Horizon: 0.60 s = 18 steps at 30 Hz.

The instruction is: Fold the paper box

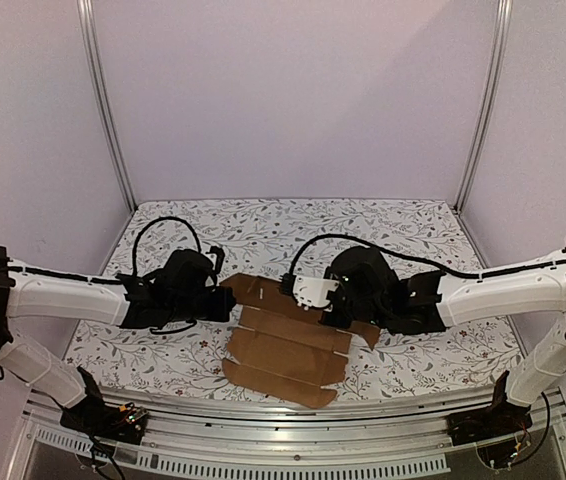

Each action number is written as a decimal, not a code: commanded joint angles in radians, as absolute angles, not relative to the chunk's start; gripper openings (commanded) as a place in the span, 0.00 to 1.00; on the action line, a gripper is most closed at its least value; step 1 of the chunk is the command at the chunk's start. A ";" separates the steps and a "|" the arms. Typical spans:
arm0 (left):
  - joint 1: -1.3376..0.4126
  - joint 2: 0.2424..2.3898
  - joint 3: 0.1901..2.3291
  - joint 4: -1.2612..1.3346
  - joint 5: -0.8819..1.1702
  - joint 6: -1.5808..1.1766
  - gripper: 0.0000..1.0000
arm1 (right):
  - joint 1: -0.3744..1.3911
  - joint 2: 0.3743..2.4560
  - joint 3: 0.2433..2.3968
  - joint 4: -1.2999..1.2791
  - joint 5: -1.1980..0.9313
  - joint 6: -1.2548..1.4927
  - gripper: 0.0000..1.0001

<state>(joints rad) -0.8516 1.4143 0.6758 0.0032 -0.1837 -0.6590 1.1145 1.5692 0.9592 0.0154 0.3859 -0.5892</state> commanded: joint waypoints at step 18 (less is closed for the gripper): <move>-0.847 1.549 0.649 0.131 -0.222 -0.663 0.00 | 1.126 1.509 0.923 0.023 0.346 -0.510 0.00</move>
